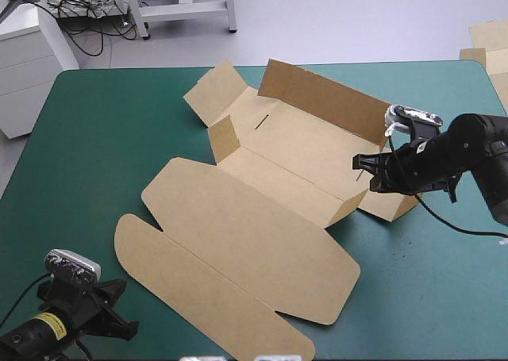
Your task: Fold the box
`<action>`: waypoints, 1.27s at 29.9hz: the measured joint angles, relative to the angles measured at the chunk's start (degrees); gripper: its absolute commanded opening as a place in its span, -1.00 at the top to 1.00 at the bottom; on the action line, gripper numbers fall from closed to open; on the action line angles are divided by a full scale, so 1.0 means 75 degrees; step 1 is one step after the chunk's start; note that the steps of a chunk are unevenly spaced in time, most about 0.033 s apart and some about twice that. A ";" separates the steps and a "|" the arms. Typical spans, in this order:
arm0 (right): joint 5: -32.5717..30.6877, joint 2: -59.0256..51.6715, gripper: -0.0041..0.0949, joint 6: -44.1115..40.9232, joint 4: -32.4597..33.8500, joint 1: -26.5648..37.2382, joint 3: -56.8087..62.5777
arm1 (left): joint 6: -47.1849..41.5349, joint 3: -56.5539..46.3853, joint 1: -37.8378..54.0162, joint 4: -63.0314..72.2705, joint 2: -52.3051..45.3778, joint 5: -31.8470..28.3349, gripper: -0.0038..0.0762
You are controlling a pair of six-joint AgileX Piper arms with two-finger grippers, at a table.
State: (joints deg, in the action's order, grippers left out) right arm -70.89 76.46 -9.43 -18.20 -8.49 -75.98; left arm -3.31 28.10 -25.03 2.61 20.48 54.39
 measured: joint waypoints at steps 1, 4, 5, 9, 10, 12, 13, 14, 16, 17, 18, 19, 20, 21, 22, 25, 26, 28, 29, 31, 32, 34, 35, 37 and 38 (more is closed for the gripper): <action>0.0000 0.0089 0.13 -0.0022 -0.0038 0.0000 0.0000 | 0.0000 0.0000 0.0000 0.0000 0.0000 0.0000 0.93; -0.0010 0.0370 -0.20 -0.0051 -0.0255 0.0000 0.0000 | 0.0000 0.0000 0.0000 0.0000 0.0000 -0.0016 0.93; -0.0010 0.0448 -0.24 -0.0062 -0.0318 0.0000 0.0000 | 0.0000 0.0000 0.0000 0.0003 0.0000 -0.0016 0.93; -0.0010 0.0717 -0.25 -0.0130 -0.0404 0.0000 -0.0006 | 0.0000 0.0000 0.0000 0.0003 0.0000 -0.0009 0.93; -0.0010 0.0777 -0.25 -0.0188 -0.0412 0.0000 -0.0006 | 0.0000 0.0000 0.0000 0.0003 0.0000 -0.0009 0.93; -0.0002 0.0930 -0.25 -0.0334 -0.0414 0.0000 -0.0006 | 0.0000 0.0000 0.0000 0.0003 0.0000 -0.0009 0.93; -0.0002 0.1003 -0.25 -0.0394 -0.0414 0.0000 -0.0006 | 0.0000 0.0000 0.0000 0.0003 0.0000 -0.0009 0.93; 0.0006 0.1072 -0.25 -0.0473 -0.0414 0.0000 -0.0006 | 0.0000 0.0000 0.0000 0.0003 0.0000 -0.0002 0.93; 0.0013 0.1197 -0.24 -0.0535 -0.0445 0.0000 -0.0006 | 0.0000 0.0000 0.0000 0.0010 0.0000 -0.0002 0.93; 0.0013 0.1268 -0.22 -0.0544 -0.0475 0.0000 -0.0006 | 0.0000 0.0000 0.0000 0.0009 0.0000 -0.0002 0.93; 0.0013 0.1349 -0.21 -0.0561 -0.0507 0.0000 -0.0006 | 0.0000 0.0000 0.0000 0.0009 0.0000 -0.0002 0.93; 0.0016 0.1418 -0.20 -0.0559 -0.0536 0.0000 -0.0006 | 0.0000 0.0000 0.0000 0.0009 0.0000 -0.0002 0.93; 0.0021 0.1517 -0.20 -0.0559 -0.0586 0.0000 -0.0006 | 0.0000 0.0000 0.0000 0.0009 0.0000 -0.0002 0.93; 0.0029 0.1625 -0.20 -0.0559 -0.0624 0.0000 -0.0006 | 0.0000 0.0000 0.0000 0.0009 0.0000 -0.0002 0.93; 0.0045 0.1739 -0.20 -0.0559 -0.0651 0.0000 -0.0006 | 0.0000 0.0000 0.0000 0.0009 0.0000 -0.0002 0.93; 0.0052 0.2081 -0.20 -0.0677 -0.0682 0.0000 -0.0006 | 0.0000 0.0000 0.0000 0.0009 0.0000 -0.0002 0.93; 0.0060 0.2240 -0.20 -0.0787 -0.0688 0.0000 -0.0006 | 0.0000 0.0000 0.0000 0.0009 0.0000 -0.0002 0.93; 0.0077 0.2445 -0.20 -0.0900 -0.0688 0.0000 -0.0006 | 0.0000 0.0000 0.0000 0.0009 0.0000 -0.0002 0.93; 0.0095 0.2590 -0.20 -0.0938 -0.0697 0.0000 -0.0006 | 0.0000 0.0000 0.0000 0.0009 0.0000 -0.0002 0.93; 0.0099 0.2789 -0.20 -0.0970 -0.0746 0.0000 -0.0006 | 0.0000 0.0000 0.0000 0.0009 0.0000 -0.0002 0.93; 0.0109 0.2887 -0.20 -0.0991 -0.0787 0.0000 -0.0006 | 0.0000 0.0000 0.0000 0.0009 0.0000 -0.0002 0.93; 0.0142 0.3043 -0.20 -0.1017 -0.0925 0.0000 -0.0006 | 0.0000 0.0000 0.0000 0.0009 0.0000 -0.0002 0.93; 0.0155 0.3104 -0.20 -0.1017 -0.0981 0.0000 -0.0006 | 0.0000 0.0000 0.0000 0.0009 0.0000 -0.0002 0.93; 0.0161 0.3175 -0.17 -0.1055 -0.1038 0.0000 -0.0009 | 0.0000 0.0000 0.0000 0.0009 0.0000 -0.0002 0.93; 0.0161 0.3198 -0.08 -0.1107 -0.1047 0.0000 -0.0009 | 0.0000 0.0000 0.0000 0.0009 0.0000 -0.0002 0.93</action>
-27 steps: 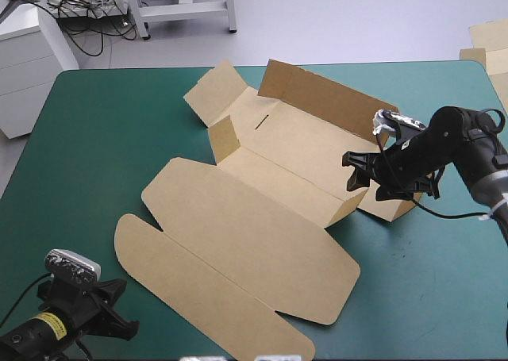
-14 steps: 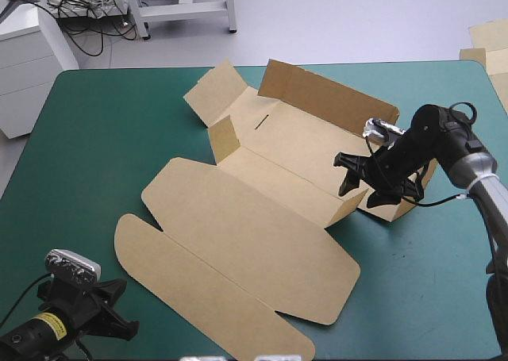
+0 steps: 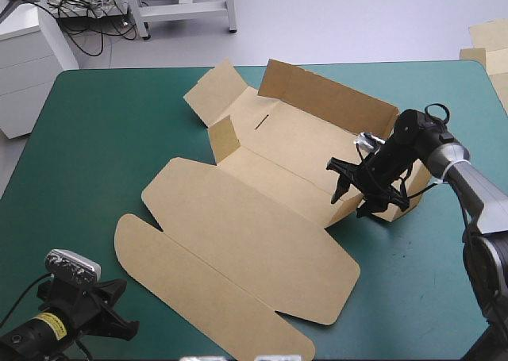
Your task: Fold the box
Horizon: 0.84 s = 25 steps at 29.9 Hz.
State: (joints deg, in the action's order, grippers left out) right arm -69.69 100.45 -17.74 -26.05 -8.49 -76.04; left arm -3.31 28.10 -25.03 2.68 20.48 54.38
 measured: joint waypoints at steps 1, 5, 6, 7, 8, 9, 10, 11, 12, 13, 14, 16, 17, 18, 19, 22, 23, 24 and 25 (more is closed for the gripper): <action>0.0003 0.0032 0.01 -0.0089 -0.0021 0.0000 -0.0006 | 0.0000 0.0000 0.0000 0.0008 0.0000 0.0000 0.93; 0.0023 0.0060 0.71 -0.0224 -0.0227 0.0000 -0.0006 | -0.0001 0.0000 0.0000 0.0015 0.0000 0.0000 0.93; 0.0023 0.0060 0.91 -0.0247 -0.0284 -0.0004 -0.0009 | -0.0008 0.0000 0.0000 0.0015 0.0000 0.0000 0.93; 0.0023 0.0060 0.94 -0.0247 -0.0300 -0.0028 -0.0009 | -0.0008 0.0000 0.0000 0.0015 0.0000 0.0000 0.93; 0.0023 0.0060 0.93 -0.0253 -0.0300 -0.0038 -0.0009 | -0.0017 0.0000 0.0000 0.0015 0.0000 0.0000 0.93; 0.0023 0.0060 0.93 -0.0285 -0.0300 -0.0057 -0.0009 | -0.0017 0.0000 0.0000 0.0015 0.0000 0.0000 0.93; 0.0023 0.0060 0.93 -0.0348 -0.0274 -0.0063 -0.0009 | -0.0023 0.0000 0.0000 0.0015 0.0000 0.0000 0.93; 0.0023 0.0060 0.93 -0.0402 -0.0274 -0.0070 -0.0009 | -0.0023 0.0000 0.0000 0.0015 0.0000 0.0000 0.93; 0.0023 0.0060 0.93 -0.0439 -0.0274 -0.0068 -0.0009 | -0.0023 0.0000 0.0000 0.0015 0.0000 0.0000 0.93; 0.0037 0.0060 0.93 -0.0477 -0.0274 -0.0068 -0.0009 | -0.0023 0.0000 0.0000 0.0015 0.0000 0.0000 0.93; 0.0042 0.0060 0.93 -0.0501 -0.0274 -0.0071 -0.0015 | -0.0023 0.0000 0.0000 0.0015 0.0000 0.0000 0.93; 0.0065 0.0060 0.93 -0.0520 -0.0212 -0.0078 -0.0015 | -0.0023 0.0000 0.0000 0.0015 0.0000 0.0000 0.93; 0.0064 0.0060 0.93 -0.0520 -0.0203 -0.0078 -0.0015 | -0.0023 0.0000 0.0000 0.0015 0.0000 0.0000 0.93; 0.0073 0.0060 0.93 -0.0506 -0.0186 -0.0078 -0.0015 | -0.0023 0.0000 0.0000 0.0015 0.0000 0.0015 0.93; 0.0073 0.0060 0.93 -0.0427 -0.0169 -0.0078 -0.0022 | -0.0023 0.0000 0.0000 0.0015 0.0000 0.0023 0.93; 0.0084 0.0060 0.93 -0.0189 -0.0086 -0.0078 -0.0018 | -0.0023 0.0000 0.0000 0.0015 0.0000 0.0023 0.93; 0.0091 0.0060 0.93 -0.0124 -0.0018 -0.0078 -0.0018 | -0.0023 0.0000 0.0000 0.0015 0.0000 0.0023 0.93; 0.0091 0.0060 0.93 -0.0093 0.0045 -0.0078 -0.0024 | -0.0023 0.0000 0.0000 0.0015 0.0000 0.0023 0.93; 0.0091 0.0060 0.93 -0.0039 0.0171 -0.0078 -0.0035 | -0.0023 0.0000 0.0000 0.0018 0.0000 0.0023 0.93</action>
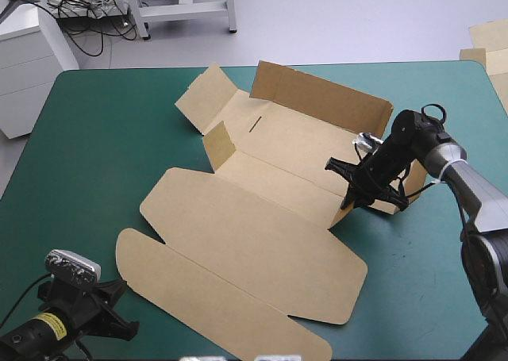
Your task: Fold the box
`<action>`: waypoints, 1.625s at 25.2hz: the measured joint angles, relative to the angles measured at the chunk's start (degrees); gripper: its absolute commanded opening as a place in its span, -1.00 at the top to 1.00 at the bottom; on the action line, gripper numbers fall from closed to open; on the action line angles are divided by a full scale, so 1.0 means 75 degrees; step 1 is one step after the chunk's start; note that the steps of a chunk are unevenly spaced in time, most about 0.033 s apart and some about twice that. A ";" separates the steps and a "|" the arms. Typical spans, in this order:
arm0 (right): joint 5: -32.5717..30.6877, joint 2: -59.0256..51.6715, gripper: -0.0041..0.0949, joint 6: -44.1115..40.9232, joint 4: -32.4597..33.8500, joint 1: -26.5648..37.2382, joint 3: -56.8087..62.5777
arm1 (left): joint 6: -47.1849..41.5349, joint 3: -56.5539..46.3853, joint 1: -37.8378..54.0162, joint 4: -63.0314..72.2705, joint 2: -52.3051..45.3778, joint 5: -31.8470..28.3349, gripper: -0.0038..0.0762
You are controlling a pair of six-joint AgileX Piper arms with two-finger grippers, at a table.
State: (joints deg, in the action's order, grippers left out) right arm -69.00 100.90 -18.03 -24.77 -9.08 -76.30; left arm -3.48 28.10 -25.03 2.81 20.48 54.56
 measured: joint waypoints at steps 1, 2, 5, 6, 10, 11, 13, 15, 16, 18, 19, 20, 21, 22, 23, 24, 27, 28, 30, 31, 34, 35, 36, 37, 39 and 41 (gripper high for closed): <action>0.0000 0.0000 0.93 0.0069 0.0148 0.0000 -0.0021 | 0.0000 0.0000 0.0000 0.0000 0.0000 0.0000 0.93; 0.0002 0.0000 0.93 0.0148 0.0299 0.0000 -0.0057 | 0.0000 0.0000 0.0000 0.0000 0.0000 0.0000 0.93; -0.0025 0.0068 0.93 0.0589 0.1010 0.0000 -0.0309 | 0.0000 0.0000 0.0000 0.0000 0.0000 0.0000 0.93; -0.0048 0.0122 0.93 0.0842 0.1284 0.0000 -0.0449 | 0.0000 0.0000 0.0000 0.0000 0.0000 0.0005 0.93; -0.0119 0.0503 0.93 0.1866 0.2129 0.0000 -0.1238 | 0.0000 0.0000 0.0000 0.0000 0.0000 0.0005 0.93; -0.0131 0.0613 0.93 0.2135 0.2223 0.0000 -0.1443 | 0.0000 0.0000 0.0000 0.0000 0.0000 0.0005 0.93; -0.0162 0.0914 0.93 0.2852 0.2433 0.0000 -0.2005 | 0.0000 0.0000 0.0000 0.0000 0.0000 0.0005 0.93; -0.0162 0.1255 0.93 0.3723 0.2560 -0.0016 -0.2608 | 0.0000 0.0000 0.0000 0.0000 0.0000 0.0005 0.93; -0.0156 0.1433 0.93 0.4145 0.2610 -0.0041 -0.2815 | 0.0000 0.0000 0.0000 0.0000 0.0000 0.0005 0.93; -0.0156 0.1789 0.93 0.4978 0.2801 -0.0175 -0.3301 | 0.0000 0.0000 0.0000 0.0000 0.0000 0.0005 0.93; -0.0138 0.1929 0.93 0.5317 0.2898 -0.0274 -0.3476 | 0.0000 0.0000 0.0000 0.0000 0.0000 0.0005 0.93; -0.0130 0.2067 0.93 0.5668 0.2951 -0.0368 -0.3643 | 0.0000 0.0000 0.0000 0.0000 0.0000 0.0005 0.93; -0.0075 0.2235 0.93 0.6141 0.2993 -0.0498 -0.3847 | 0.0000 0.0000 0.0000 0.0000 0.0000 0.0005 0.93; -0.0022 0.2395 0.93 0.6603 0.3022 -0.0640 -0.4044 | 0.0000 0.0000 0.0000 0.0000 0.0000 0.0005 0.93; 0.0146 0.2652 0.93 0.7402 0.3075 -0.0922 -0.4387 | 0.0000 0.0000 0.0000 0.0000 0.0000 0.0005 0.93; 0.0315 0.2756 0.93 0.7724 0.3096 -0.1080 -0.4539 | 0.0000 0.0000 0.0000 0.0000 0.0000 0.0005 0.93; 0.0985 0.3063 0.93 0.8976 0.3138 -0.1738 -0.5017 | 0.0000 0.0000 0.0000 0.0000 0.0000 0.0005 0.93; 0.1061 0.3107 0.93 0.9348 0.3147 -0.1919 -0.5076 | 0.0000 0.0000 0.0000 0.0000 0.0000 0.0005 0.93; 0.1243 0.3125 0.93 1.0037 0.3112 -0.2428 -0.5131 | 0.0000 0.0000 0.0000 0.0000 0.0000 0.0005 0.93; 0.1398 0.3125 0.93 1.0238 0.2940 -0.2711 -0.5139 | 0.0000 0.0000 0.0000 0.0000 0.0000 0.0005 0.93; 0.1504 0.3125 0.93 1.0696 0.2479 -0.3172 -0.5139 | 0.0000 0.0000 0.0000 0.0000 0.0000 0.0005 0.93; 0.1522 0.3125 0.93 1.0835 0.2399 -0.3360 -0.5139 | 0.0000 0.0000 0.0000 0.0000 0.0000 0.0005 0.93; 0.1544 0.3125 0.93 1.0874 0.2361 -0.3418 -0.5139 | 0.0000 0.0000 0.0000 0.0000 0.0000 0.0005 0.93; 0.1610 0.3125 0.93 1.0886 0.2332 -0.3491 -0.5139 | 0.0000 0.0000 0.0000 0.0000 0.0000 0.0005 0.93; 0.1687 0.3125 0.93 1.0900 0.2332 -0.3508 -0.5139 | 0.0000 0.0000 0.0000 0.0000 0.0000 0.0005 0.93; 0.1727 0.3125 0.93 1.0732 0.2464 -0.3508 -0.5139 | 0.0000 0.0000 0.0000 0.0000 0.0000 0.0005 0.93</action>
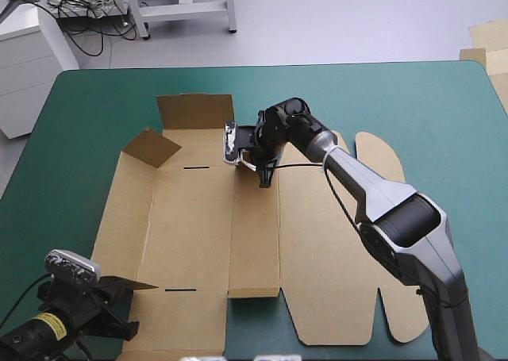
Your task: Fold the box
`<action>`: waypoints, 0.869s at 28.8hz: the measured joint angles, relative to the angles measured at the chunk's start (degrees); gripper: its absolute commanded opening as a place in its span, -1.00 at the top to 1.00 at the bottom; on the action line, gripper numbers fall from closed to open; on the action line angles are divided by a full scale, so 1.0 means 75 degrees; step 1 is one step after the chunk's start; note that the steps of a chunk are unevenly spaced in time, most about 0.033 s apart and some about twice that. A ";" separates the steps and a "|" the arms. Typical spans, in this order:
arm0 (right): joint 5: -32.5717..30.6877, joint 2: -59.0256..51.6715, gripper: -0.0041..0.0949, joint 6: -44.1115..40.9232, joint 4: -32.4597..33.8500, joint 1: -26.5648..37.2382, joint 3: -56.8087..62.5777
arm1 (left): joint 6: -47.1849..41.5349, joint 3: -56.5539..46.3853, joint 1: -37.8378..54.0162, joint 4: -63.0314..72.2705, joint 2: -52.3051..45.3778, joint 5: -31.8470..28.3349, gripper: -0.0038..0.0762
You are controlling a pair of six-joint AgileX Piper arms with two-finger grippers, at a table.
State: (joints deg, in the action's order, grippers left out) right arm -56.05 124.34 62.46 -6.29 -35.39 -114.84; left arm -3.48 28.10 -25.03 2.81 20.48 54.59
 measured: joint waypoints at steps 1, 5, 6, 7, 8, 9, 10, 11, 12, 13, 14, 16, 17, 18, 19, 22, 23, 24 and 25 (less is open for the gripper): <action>0.0017 0.0000 0.92 -0.0114 0.0034 0.0000 0.0000 | 0.0000 0.0000 0.0000 0.0000 0.0000 0.0000 0.93; 0.0124 0.0006 0.41 -0.0560 0.0102 0.0000 0.0000 | -0.0008 0.0000 0.0000 0.0000 0.0000 0.0000 0.93; 0.0196 0.0006 0.25 -0.0626 0.0102 0.0000 0.0000 | -0.0008 0.0000 0.0000 0.0000 0.0000 0.0000 0.93; 0.0299 0.0006 0.11 -0.0723 0.0118 0.0000 0.0000 | -0.0008 0.0000 0.0000 0.0000 0.0000 0.0000 0.93; 0.0418 0.0006 0.01 -0.0823 0.0151 0.0000 0.0000 | -0.0008 0.0000 0.0000 0.0000 0.0000 0.0000 0.93; 0.0519 0.0006 -0.05 -0.0893 0.0170 0.0000 0.0000 | -0.0008 0.0000 0.0000 0.0000 0.0000 0.0000 0.93; 0.0609 -0.0002 -0.06 -0.0963 0.0188 0.0009 0.0000 | -0.0008 0.0000 0.0000 0.0000 0.0000 0.0000 0.93; 0.0695 -0.0011 -0.06 -0.0999 0.0197 0.0015 0.0009 | -0.0008 0.0000 0.0000 0.0000 0.0000 0.0000 0.93; 0.0761 -0.0047 -0.05 -0.1025 0.0213 0.0050 0.0042 | -0.0008 0.0000 0.0000 0.0000 0.0000 0.0000 0.93; 0.0823 -0.0114 -0.05 -0.1043 0.0224 0.0083 0.0101 | -0.0008 0.0000 0.0000 0.0000 0.0000 0.0000 0.93; 0.0823 -0.0184 -0.05 -0.1062 0.0247 0.0126 0.0137 | -0.0008 0.0000 0.0000 0.0000 0.0000 0.0000 0.93; 0.0803 -0.0392 -0.05 -0.1114 0.0422 0.0268 0.0173 | -0.0008 0.0000 0.0000 0.0000 0.0000 0.0000 0.93; 0.0787 -0.0488 -0.05 -0.1144 0.0519 0.0342 0.0173 | -0.0008 0.0000 0.0000 0.0000 0.0000 0.0000 0.93; 0.0749 -0.0628 -0.05 -0.1145 0.0624 0.0435 0.0173 | -0.0008 0.0000 0.0000 0.0000 0.0000 0.0000 0.93; 0.0689 -0.0778 -0.05 -0.1163 0.0757 0.0560 0.0173 | -0.0008 0.0000 0.0000 0.0000 0.0000 0.0000 0.93; 0.0355 -0.1267 -0.05 -0.1555 0.1107 0.1011 0.0173 | -0.0008 0.0000 0.0000 0.0000 0.0000 0.0000 0.93; 0.0231 -0.1402 -0.05 -0.1814 0.1169 0.1183 0.0173 | -0.0008 0.0000 0.0000 0.0000 0.0000 0.0000 0.93; 0.0132 -0.1571 -0.05 -0.2112 0.1208 0.1367 0.0173 | -0.0008 0.0000 0.0000 0.0000 0.0000 0.0000 0.93; 0.0015 -0.1740 -0.05 -0.2502 0.1240 0.1560 0.0173 | -0.0008 0.0000 0.0000 0.0000 0.0000 0.0000 0.93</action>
State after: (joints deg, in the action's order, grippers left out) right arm -55.94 111.29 43.70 3.01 -23.69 -113.54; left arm -3.54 28.10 -25.03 2.81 20.48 54.59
